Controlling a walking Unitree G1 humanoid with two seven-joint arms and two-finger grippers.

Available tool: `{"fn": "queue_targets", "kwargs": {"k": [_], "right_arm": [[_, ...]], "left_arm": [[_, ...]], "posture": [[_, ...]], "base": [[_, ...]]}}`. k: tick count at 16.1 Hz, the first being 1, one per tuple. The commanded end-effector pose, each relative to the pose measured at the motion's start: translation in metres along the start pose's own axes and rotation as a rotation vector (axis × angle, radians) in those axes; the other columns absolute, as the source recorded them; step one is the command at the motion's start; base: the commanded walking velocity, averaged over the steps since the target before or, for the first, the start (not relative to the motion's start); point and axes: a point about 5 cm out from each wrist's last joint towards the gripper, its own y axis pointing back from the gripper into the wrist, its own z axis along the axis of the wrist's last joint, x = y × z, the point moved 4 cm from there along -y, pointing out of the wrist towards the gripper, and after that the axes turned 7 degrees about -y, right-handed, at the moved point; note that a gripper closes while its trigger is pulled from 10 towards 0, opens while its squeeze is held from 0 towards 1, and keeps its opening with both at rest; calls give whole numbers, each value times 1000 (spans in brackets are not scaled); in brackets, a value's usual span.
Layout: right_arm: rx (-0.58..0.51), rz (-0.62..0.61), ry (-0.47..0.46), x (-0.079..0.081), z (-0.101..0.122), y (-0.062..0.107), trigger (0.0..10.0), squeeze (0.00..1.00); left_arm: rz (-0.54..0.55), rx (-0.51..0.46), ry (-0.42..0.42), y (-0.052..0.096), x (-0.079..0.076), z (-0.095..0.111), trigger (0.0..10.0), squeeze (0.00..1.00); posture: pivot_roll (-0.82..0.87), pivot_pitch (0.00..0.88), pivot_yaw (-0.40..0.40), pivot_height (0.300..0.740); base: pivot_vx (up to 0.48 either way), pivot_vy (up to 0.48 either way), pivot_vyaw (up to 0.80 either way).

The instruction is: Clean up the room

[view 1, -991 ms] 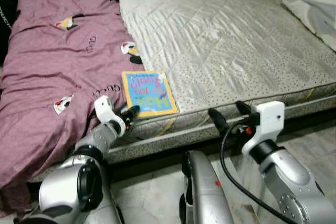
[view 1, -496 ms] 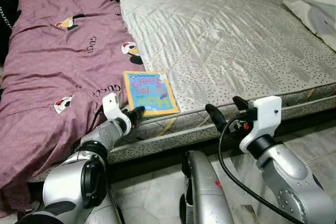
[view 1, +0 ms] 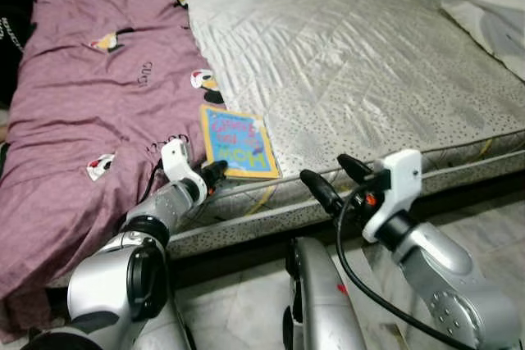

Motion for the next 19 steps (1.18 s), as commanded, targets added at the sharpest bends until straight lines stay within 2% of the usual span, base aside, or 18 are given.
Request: {"fn": "queue_targets", "kwargs": {"k": [1, 4, 5, 6, 8, 9, 11, 13, 14, 15, 16, 17, 18, 19], "right_arm": [[4, -4, 19, -2, -2, -4, 10000, 0], [-15, -76, 51, -14, -6, -15, 10000, 0], [-38, -110, 73, -17, -6, -22, 10000, 0], [-48, -125, 88, -19, -7, -27, 10000, 0], [-79, -156, 79, -18, -15, -42, 10000, 0], [-80, -157, 77, -18, -16, -44, 10000, 0], [-83, -154, 57, -12, -26, -56, 10000, 0], [-124, -226, 59, -24, -25, -62, 10000, 0], [-143, -306, 31, -39, -26, -62, 10000, 0], [-147, -328, 25, -43, -28, -62, 10000, 0], [-171, -368, 3, -51, -30, -62, 10000, 0], [-179, -395, 4, -56, -31, -63, 10000, 0], [-196, -398, -7, -58, -29, -65, 10000, 0], [-202, -393, -13, -57, -28, -66, 10000, 0]], "left_arm": [[19, 7, -67, -1, 0, 2, 0, 0], [26, -94, -97, 0, -1, 27, 0, 0], [34, -149, -131, 2, 0, 43, 0, 0], [44, -170, -157, 2, 0, 49, 0, 0], [-22, -252, -255, 2, -16, 58, 0, 0], [-25, -263, -254, 2, -16, 60, 0, 0], [-18, -401, -276, 12, -14, 88, 0, 0], [-24, -493, -312, 23, -12, 106, 0, 0], [-28, -535, -388, 34, -9, 111, 0, 0], [-28, -542, -422, 38, -8, 111, 0, 0], [-39, -570, -495, 49, -7, 107, 0, 0], [-20, -585, -507, 60, -1, 102, 0, 0], [-12, -596, -561, 67, 0, 99, 0, 0], [-9, -593, -600, 70, -1, 97, 0, 0]], "posture": [[-198, 0, -30, 527], [-155, 0, -24, 527], [-119, 0, -14, 527], [-94, 0, -10, 527], [-48, 0, -9, 527], [-48, 0, -9, 527], [-5, 0, -11, 527], [11, 0, 1, 527], [19, 0, 12, 527], [24, 0, 16, 527], [36, 0, 22, 527], [55, 0, 27, 527], [63, 0, 26, 532], [66, 0, 25, 536]], "base": [[0, 0, 0], [0, 0, 0], [0, 0, 0], [0, 0, 0], [0, 0, 0], [0, 0, 0], [0, 0, 0], [0, 0, 0], [0, 0, 0], [0, 0, 0], [0, 0, 0], [0, 0, 0], [0, 0, 0], [0, 0, 0]]}}
